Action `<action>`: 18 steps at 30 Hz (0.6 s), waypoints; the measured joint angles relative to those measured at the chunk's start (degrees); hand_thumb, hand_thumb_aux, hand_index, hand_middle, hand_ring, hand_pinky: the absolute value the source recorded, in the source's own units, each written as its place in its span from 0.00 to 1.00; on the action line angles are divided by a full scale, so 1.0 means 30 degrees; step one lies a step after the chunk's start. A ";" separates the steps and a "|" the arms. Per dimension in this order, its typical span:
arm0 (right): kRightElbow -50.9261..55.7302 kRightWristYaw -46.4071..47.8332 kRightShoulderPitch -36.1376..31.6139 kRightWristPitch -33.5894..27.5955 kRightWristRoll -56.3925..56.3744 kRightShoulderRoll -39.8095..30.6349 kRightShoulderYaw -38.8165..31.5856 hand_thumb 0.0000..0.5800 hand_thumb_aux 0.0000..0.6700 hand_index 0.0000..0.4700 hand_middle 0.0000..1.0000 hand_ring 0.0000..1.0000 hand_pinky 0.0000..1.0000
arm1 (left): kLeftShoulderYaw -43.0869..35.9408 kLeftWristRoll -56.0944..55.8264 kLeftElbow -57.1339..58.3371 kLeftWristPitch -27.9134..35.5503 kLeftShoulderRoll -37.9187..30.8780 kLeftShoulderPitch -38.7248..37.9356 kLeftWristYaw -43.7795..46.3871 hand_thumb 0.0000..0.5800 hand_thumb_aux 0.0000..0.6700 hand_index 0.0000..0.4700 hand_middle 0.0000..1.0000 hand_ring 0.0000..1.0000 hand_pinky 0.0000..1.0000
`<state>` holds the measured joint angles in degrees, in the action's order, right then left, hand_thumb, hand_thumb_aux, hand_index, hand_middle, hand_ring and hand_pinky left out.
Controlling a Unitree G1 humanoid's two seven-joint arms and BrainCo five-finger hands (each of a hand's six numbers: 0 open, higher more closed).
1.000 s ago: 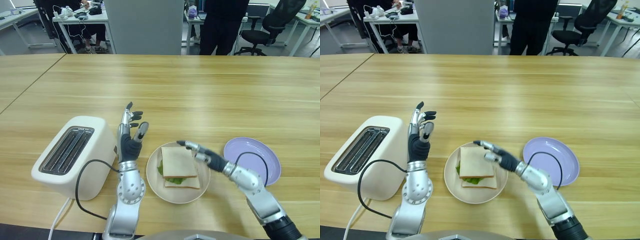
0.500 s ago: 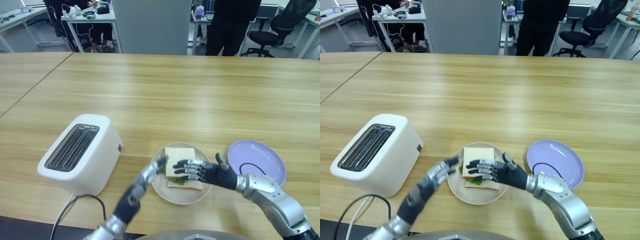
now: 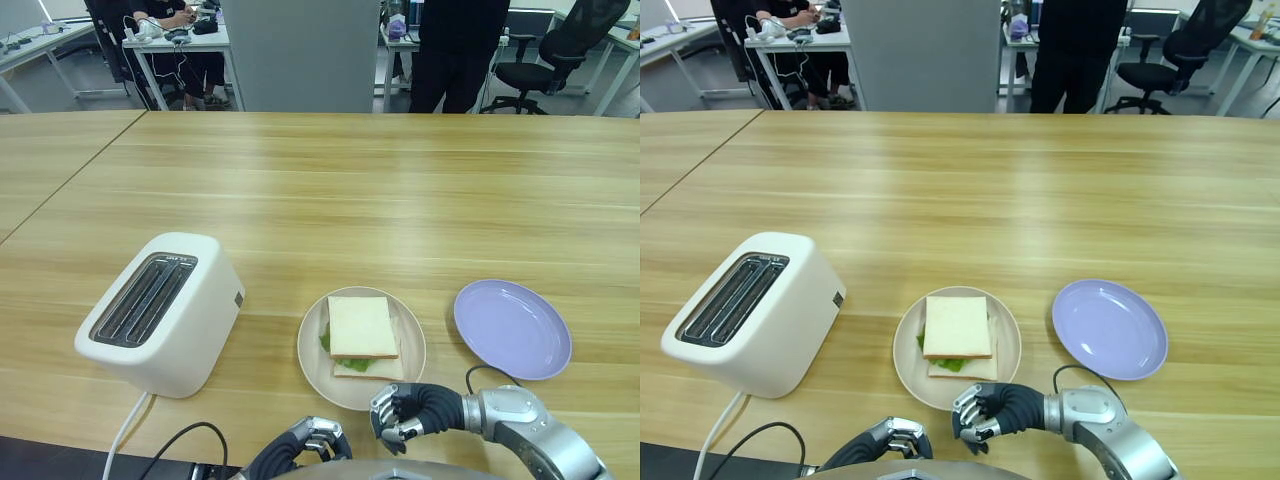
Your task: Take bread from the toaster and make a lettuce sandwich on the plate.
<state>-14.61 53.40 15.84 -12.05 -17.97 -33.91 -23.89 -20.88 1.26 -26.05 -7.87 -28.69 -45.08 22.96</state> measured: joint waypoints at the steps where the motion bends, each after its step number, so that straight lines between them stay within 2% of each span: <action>1: 0.0600 -0.0339 0.0069 0.0234 0.0692 0.0122 -0.0273 1.00 1.00 0.98 1.00 1.00 1.00 | -0.0028 0.0089 0.0478 0.0230 0.0151 0.0336 0.0003 1.00 1.00 0.98 0.51 0.51 0.51; 9: 0.2706 -0.3021 -0.1065 0.1618 0.3551 0.2192 -0.0883 1.00 1.00 0.98 1.00 1.00 1.00 | -0.0532 0.0884 0.2735 0.1717 0.2139 0.3008 -0.0497 1.00 1.00 0.98 0.53 0.53 0.53; 15: 0.3598 -0.4904 -0.1737 0.1555 0.4557 0.3336 -0.0530 1.00 1.00 0.98 1.00 1.00 1.00 | -0.0858 0.1571 0.4232 0.2432 0.3548 0.4970 -0.1073 1.00 1.00 0.98 0.53 0.53 0.53; 18: 0.3934 -0.5985 -0.2338 0.0756 0.4847 0.4111 -0.0097 1.00 1.00 0.98 1.00 1.00 1.00 | -0.0786 0.1654 0.5352 0.2619 0.4392 0.6429 -0.1409 1.00 1.00 0.98 0.52 0.52 0.52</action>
<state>-2.81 35.45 8.83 -9.78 -3.43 -21.57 -24.18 -23.23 6.22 -10.00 -0.02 -15.52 -25.79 18.74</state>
